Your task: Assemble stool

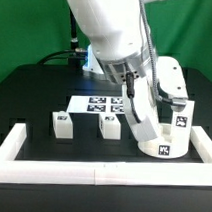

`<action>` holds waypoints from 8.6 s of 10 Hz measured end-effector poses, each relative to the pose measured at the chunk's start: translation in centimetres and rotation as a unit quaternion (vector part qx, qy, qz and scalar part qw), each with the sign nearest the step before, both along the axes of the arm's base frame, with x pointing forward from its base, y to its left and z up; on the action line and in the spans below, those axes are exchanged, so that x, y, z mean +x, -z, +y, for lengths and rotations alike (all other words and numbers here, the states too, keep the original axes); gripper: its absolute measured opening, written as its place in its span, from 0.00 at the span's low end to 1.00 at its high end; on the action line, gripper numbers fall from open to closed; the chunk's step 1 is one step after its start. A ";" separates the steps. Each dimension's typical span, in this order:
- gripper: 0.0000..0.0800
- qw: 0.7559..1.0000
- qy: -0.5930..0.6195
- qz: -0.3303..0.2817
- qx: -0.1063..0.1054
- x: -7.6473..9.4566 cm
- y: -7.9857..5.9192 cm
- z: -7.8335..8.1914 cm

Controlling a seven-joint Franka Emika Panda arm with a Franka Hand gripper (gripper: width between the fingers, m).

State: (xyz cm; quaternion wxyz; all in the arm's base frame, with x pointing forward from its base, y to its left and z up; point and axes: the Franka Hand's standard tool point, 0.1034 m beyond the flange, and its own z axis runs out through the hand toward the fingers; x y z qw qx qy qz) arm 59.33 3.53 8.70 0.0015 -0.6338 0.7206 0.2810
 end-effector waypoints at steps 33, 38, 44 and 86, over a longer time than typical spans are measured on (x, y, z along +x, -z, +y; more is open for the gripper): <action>0.81 0.755 -0.602 -0.260 0.006 -2.8 0.3 7.4; 0.81 0.751 -0.609 -0.257 0.008 -3.6 2.1 8.0; 0.42 0.782 -0.570 -0.253 -0.006 -3.6 2.1 8.1; 0.81 0.916 0.283 -0.263 -0.106 2.0 -3.8 9.0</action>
Offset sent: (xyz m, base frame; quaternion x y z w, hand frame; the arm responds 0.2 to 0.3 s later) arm -0.0046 0.0577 0.0327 0.1466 0.0326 0.0872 0.9848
